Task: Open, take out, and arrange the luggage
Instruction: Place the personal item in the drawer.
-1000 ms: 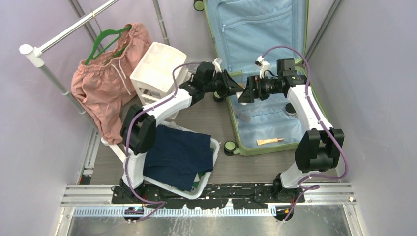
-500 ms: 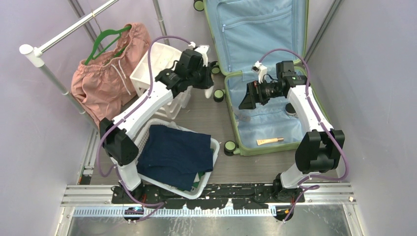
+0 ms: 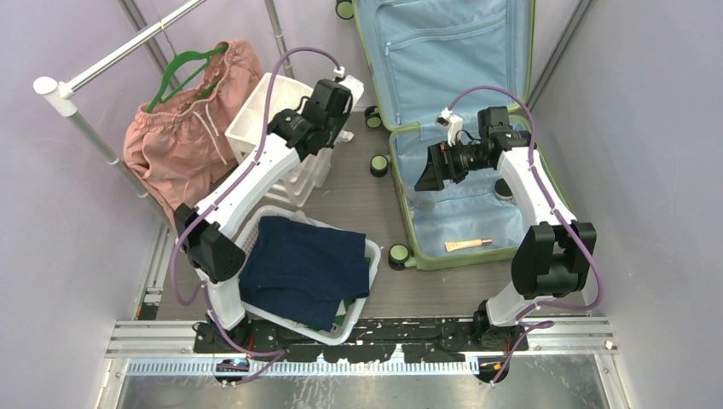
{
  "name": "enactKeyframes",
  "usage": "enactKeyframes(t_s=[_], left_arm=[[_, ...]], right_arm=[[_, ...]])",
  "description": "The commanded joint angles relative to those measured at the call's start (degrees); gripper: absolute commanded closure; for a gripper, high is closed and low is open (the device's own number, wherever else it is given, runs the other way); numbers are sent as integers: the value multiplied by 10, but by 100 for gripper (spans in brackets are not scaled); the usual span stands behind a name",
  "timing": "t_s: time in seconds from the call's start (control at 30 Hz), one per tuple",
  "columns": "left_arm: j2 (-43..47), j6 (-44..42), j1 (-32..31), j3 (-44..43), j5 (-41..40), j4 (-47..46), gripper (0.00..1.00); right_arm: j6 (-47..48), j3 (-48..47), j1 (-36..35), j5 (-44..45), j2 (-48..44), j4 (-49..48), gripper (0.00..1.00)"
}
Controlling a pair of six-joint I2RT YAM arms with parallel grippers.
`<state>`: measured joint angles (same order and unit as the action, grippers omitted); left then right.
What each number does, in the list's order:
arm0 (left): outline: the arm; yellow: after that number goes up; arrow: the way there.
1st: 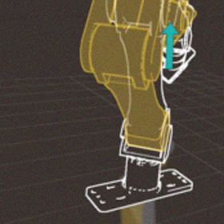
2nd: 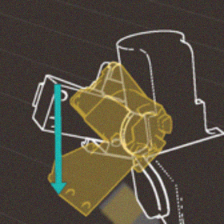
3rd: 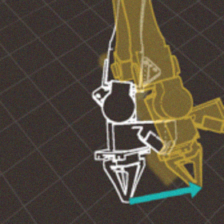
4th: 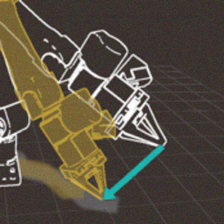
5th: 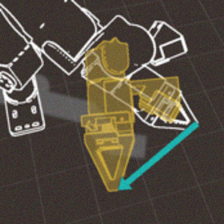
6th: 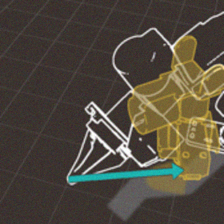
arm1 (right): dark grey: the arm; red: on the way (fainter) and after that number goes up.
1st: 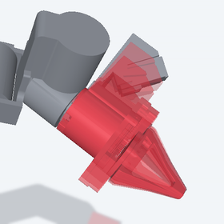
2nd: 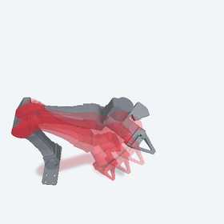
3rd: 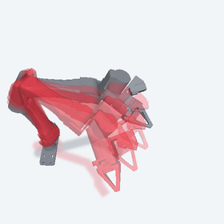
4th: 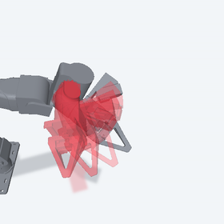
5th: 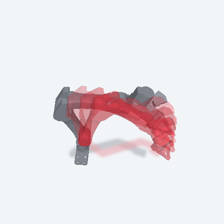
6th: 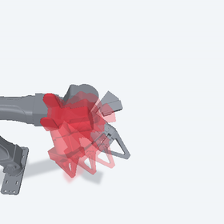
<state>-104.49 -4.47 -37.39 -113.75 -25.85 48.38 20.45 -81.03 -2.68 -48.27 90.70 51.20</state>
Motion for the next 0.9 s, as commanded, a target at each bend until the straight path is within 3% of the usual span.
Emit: enactKeyframes(t_s=[0.0,0.2,0.37,0.53,0.63,0.87], left_arm=[[-37,-63,2,-40,-57,-3,100],[-87,-76,5,-73,-60,-6,99],[-106,-74,8,-76,-80,-12,66],[-106,-66,9,-80,-83,-9,48],[-101,-57,9,-89,-76,1,44],[-74,-6,9,-127,-7,39,46]], right_arm=[[2,6,-3,-6,-3,-17,0],[2,17,-2,-4,-11,-26,0],[2,19,-2,1,-13,-26,0],[3,13,-1,3,-11,-23,0],[5,8,0,4,-9,-19,0],[9,-2,5,6,-6,-9,0]])
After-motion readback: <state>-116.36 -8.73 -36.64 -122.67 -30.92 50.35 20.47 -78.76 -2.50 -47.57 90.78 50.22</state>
